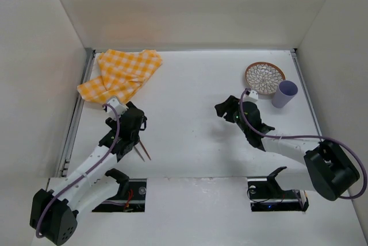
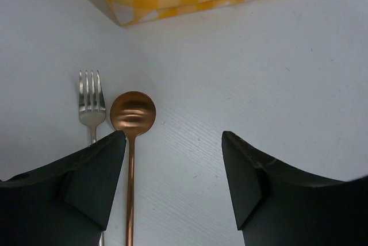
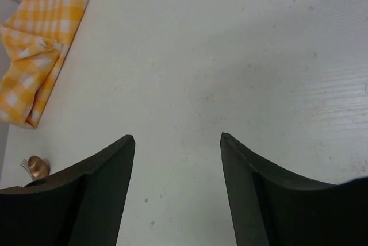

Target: Set the dinner table for one person

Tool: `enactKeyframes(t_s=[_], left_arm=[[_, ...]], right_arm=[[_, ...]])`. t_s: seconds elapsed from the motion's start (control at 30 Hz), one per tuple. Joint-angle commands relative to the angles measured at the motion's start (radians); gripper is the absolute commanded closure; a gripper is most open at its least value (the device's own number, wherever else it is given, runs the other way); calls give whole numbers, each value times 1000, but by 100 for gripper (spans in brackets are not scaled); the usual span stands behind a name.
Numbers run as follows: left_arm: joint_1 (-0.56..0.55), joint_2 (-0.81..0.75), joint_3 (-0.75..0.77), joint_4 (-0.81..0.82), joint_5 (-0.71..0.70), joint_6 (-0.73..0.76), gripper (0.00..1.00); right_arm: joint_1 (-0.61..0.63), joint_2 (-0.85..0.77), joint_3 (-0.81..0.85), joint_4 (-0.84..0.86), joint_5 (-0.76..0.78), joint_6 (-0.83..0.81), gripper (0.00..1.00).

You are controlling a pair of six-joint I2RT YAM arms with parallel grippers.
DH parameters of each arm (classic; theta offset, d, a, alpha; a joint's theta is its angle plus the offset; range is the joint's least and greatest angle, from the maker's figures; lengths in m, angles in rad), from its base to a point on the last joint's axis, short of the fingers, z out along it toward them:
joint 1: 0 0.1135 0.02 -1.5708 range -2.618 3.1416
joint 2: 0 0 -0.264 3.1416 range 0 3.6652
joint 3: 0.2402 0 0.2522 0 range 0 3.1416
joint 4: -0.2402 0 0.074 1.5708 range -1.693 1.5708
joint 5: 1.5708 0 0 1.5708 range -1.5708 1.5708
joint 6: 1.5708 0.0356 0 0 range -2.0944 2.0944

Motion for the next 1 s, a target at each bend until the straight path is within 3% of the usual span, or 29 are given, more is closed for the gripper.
enactKeyframes(t_s=[0.0, 0.27, 0.3, 0.37, 0.4, 0.43, 0.5, 0.6, 0.63, 0.83, 0.9, 0.97], left_arm=[[0, 4, -10, 48, -17, 33, 34], [2, 51, 4, 127, -10, 81, 35], [9, 60, 6, 150, -1, 81, 35], [20, 83, 19, 193, 10, 70, 43], [29, 106, 30, 227, 18, 67, 50], [38, 134, 45, 265, 32, 61, 58], [48, 192, 79, 333, 61, 32, 64], [80, 299, 160, 394, 98, 3, 64], [94, 338, 195, 402, 95, 1, 60], [209, 527, 344, 420, 58, -69, 37], [264, 583, 380, 434, 50, -63, 37], [316, 620, 404, 437, 50, -54, 37]], right_arm=[[-1, 10, 12, 66, 3, 9, 33], [2, -3, 11, 73, -4, 1, 37], [2, -5, 9, 77, 2, 0, 42], [2, 4, 15, 69, -8, 1, 61], [2, 7, 23, 60, -22, -2, 75], [2, 6, 29, 49, -36, -2, 83], [11, -2, 37, 37, -36, -10, 88], [14, 4, 40, 35, -30, -14, 87], [14, 4, 41, 35, -31, -16, 84], [17, 0, 38, 41, -28, -20, 50], [22, 0, 40, 44, -30, -25, 42], [28, 10, 41, 47, -24, -33, 40]])
